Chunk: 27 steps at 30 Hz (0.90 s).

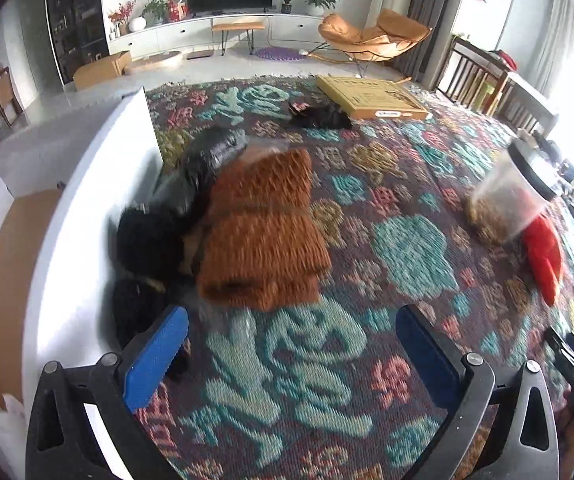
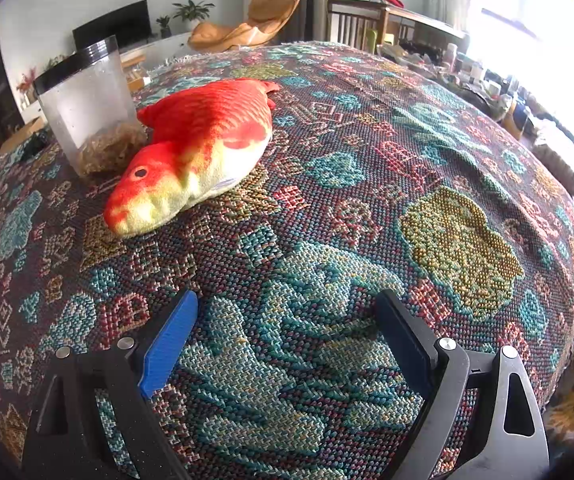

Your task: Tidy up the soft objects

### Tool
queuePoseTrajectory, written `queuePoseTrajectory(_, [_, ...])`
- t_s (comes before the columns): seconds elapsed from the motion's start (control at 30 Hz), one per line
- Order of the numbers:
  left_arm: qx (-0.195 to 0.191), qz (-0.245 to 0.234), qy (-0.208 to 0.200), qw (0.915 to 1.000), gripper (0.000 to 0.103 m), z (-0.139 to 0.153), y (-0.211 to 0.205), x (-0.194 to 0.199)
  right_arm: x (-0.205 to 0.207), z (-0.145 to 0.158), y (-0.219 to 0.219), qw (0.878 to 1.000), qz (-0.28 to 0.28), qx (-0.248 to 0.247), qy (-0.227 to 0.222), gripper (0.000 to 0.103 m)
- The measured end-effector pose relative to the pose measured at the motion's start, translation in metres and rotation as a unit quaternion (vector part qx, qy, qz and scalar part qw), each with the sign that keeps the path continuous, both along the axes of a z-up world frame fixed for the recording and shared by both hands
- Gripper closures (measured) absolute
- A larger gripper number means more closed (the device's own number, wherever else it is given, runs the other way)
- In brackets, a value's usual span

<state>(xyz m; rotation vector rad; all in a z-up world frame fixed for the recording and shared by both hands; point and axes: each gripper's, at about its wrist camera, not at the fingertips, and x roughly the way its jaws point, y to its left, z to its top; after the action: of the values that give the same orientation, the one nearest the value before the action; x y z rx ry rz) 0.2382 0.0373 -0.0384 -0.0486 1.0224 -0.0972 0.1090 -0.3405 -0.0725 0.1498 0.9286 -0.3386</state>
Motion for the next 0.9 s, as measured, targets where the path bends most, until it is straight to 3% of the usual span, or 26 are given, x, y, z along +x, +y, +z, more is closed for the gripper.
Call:
queuePoseTrajectory(0.1, [0.036, 0.019, 0.033, 0.9986, 0.0, -0.017, -0.001, 0.041, 0.003, 0.003, -0.01, 0.999, 0.019, 0.033, -0.006, 0.01])
queuePoseTrajectory(0.2, [0.079, 0.01, 0.088, 0.9929, 0.0, -0.049, -0.01, 0.061, 0.018, 0.028, -0.04, 0.994, 0.015, 0.101, -0.032, 0.012])
queuePoseTrajectory(0.3, [0.091, -0.007, 0.094, 0.9914, 0.0, -0.063, -0.015, 0.061, 0.05, 0.063, -0.052, 0.992, 0.008, 0.115, -0.054, 0.012])
queuePoseTrajectory(0.4, [0.09, -0.011, 0.086, 0.9921, 0.001, -0.063, -0.016, 0.062, 0.102, 0.063, -0.038, 0.99, 0.049, 0.134, -0.023, 0.011])
queuePoseTrajectory(0.43, [0.086, -0.012, 0.082, 0.9928, 0.007, -0.062, -0.016, 0.062, 0.119, 0.053, -0.03, 0.989, 0.066, 0.132, 0.001, 0.011])
queuePoseTrajectory(0.47, [0.091, -0.01, 0.075, 0.993, 0.021, -0.059, -0.016, 0.062, 0.135, 0.04, -0.025, 0.989, 0.078, 0.117, 0.035, 0.013])
queuePoseTrajectory(0.5, [0.098, -0.01, 0.064, 0.9931, 0.031, -0.055, -0.016, 0.062, 0.144, 0.025, -0.02, 0.99, 0.08, 0.094, 0.073, 0.026])
queuePoseTrajectory(0.53, [0.091, -0.02, 0.058, 0.994, 0.034, -0.052, -0.017, 0.061, 0.149, 0.016, -0.02, 0.99, 0.076, 0.073, 0.095, 0.052])
queuePoseTrajectory(0.57, [0.083, -0.026, 0.051, 0.9949, 0.037, -0.047, -0.018, 0.062, 0.151, 0.018, -0.023, 0.991, 0.072, 0.078, 0.082, 0.072])
queuePoseTrajectory(0.67, [0.061, -0.043, 0.032, 0.9967, 0.039, -0.028, -0.019, 0.061, 0.156, 0.04, -0.029, 0.994, 0.065, 0.067, 0.06, 0.079])
queuePoseTrajectory(0.8, [-0.009, -0.053, 0.006, 0.9985, 0.039, 0.013, -0.017, 0.058, 0.158, 0.106, -0.031, 0.996, 0.076, 0.034, -0.03, 0.079])
queuePoseTrajectory(0.9, [-0.053, -0.062, -0.019, 0.9965, 0.039, 0.053, -0.01, 0.045, 0.155, 0.157, -0.01, 0.991, 0.11, 0.035, -0.074, 0.079])
